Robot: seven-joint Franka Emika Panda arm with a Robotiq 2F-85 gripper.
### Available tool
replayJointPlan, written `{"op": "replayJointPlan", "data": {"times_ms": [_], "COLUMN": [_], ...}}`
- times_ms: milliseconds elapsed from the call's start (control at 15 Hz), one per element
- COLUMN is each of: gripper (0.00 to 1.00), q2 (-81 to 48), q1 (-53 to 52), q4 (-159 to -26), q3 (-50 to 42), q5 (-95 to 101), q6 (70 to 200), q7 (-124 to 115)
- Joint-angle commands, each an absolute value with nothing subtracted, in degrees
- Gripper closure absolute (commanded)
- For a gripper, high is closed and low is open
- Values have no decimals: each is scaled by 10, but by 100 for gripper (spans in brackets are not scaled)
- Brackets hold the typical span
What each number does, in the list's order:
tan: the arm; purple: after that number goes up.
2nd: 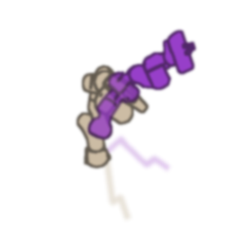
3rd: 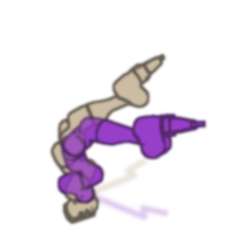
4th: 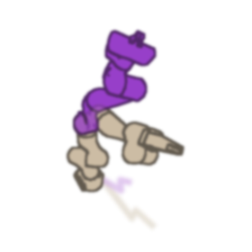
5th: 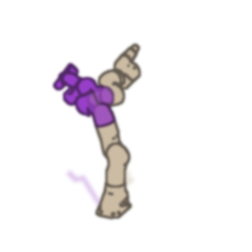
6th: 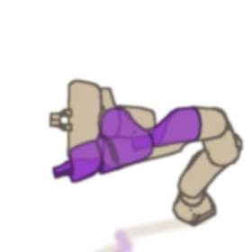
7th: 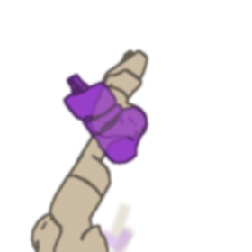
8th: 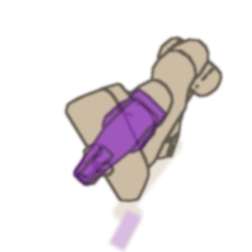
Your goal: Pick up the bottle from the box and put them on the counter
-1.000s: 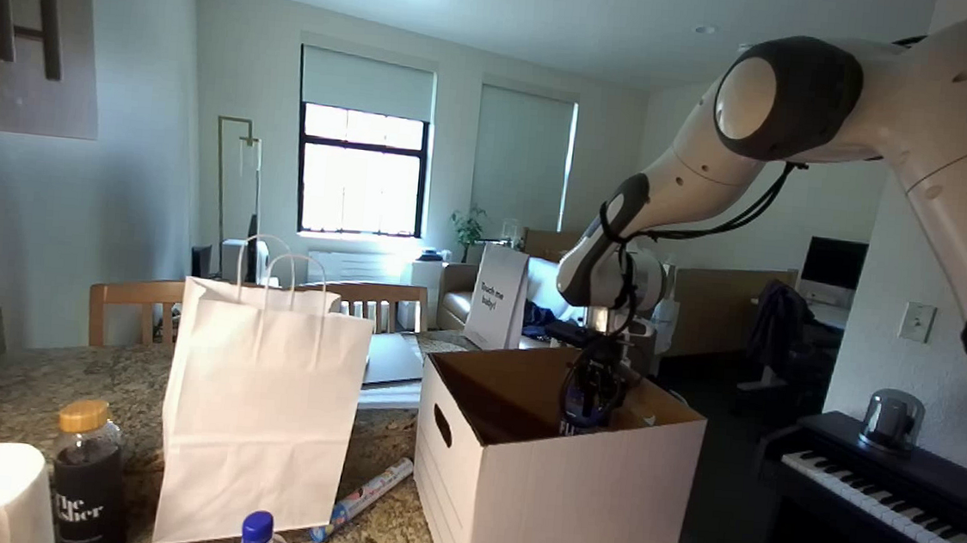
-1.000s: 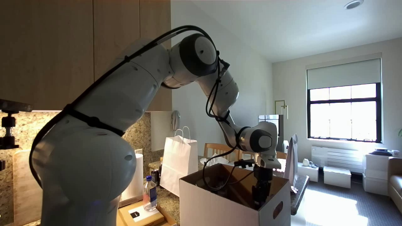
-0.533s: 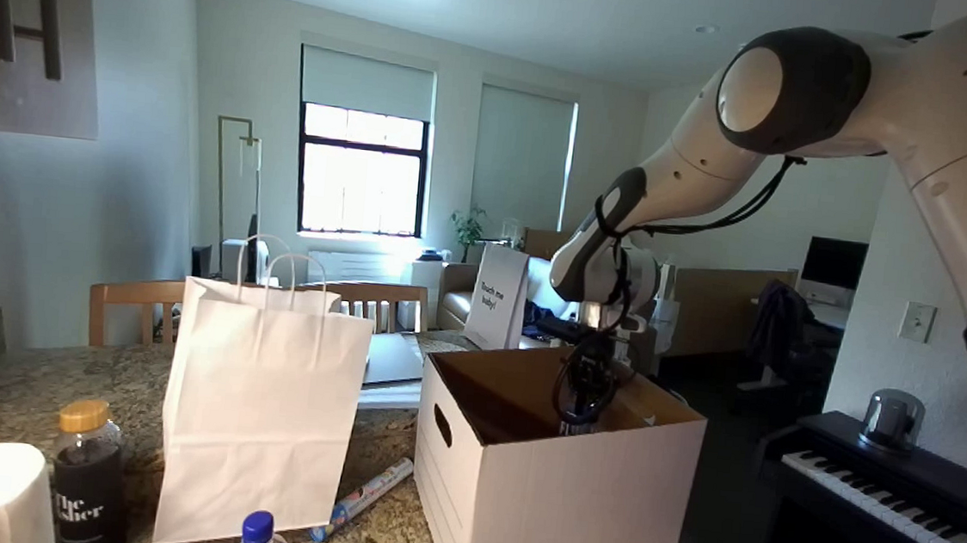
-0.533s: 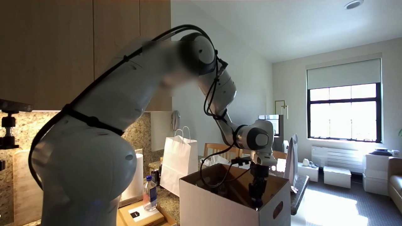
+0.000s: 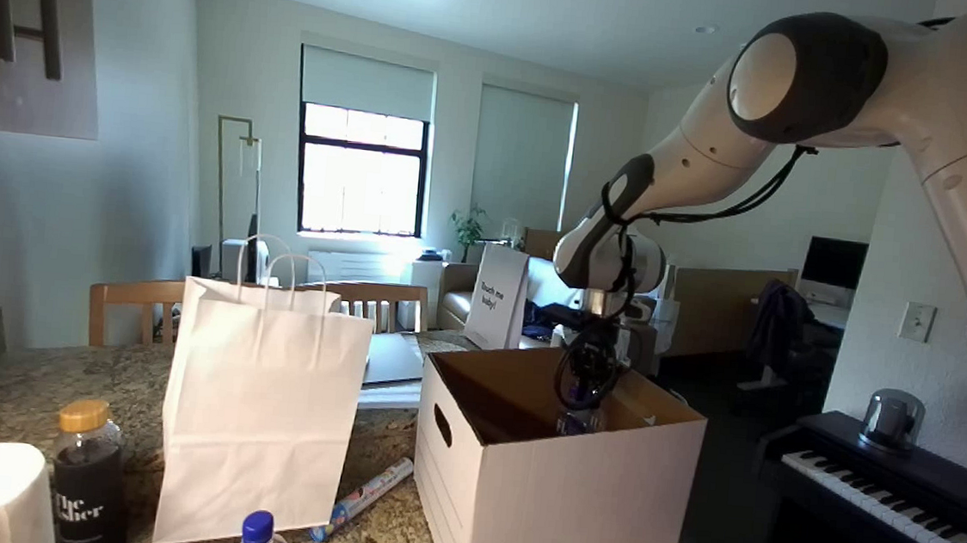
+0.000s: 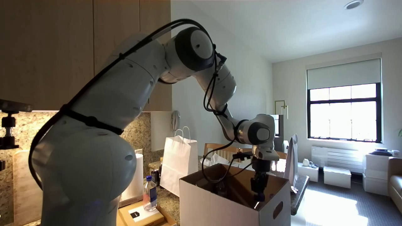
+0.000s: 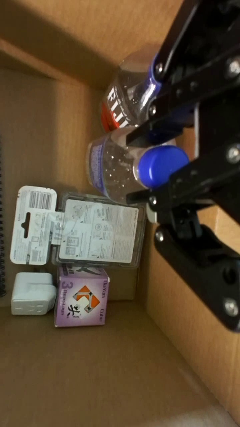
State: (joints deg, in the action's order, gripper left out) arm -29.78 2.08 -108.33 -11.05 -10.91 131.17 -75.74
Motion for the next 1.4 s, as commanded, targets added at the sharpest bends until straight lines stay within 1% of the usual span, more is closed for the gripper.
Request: {"op": "replayJointPlan", "data": {"times_ms": [0,467,733,1067,1133,1333], "gripper": [84,85,86,86,86,86], "q2": [-259,-207,-197,-166,-162,-161], "q1": [28,24,32,28,26,20], "q4": [-1107,-1091,-1059,-1023,-1014,-975], "q3": [-110,-100,-96,-95,-97,-98], "q5": [-103,-74,-72,-58,-48,10], "q6": [1293,1174,1109,1074,1083,1039], "q7": [-749,-660,-628,-596,-595,-592]}}
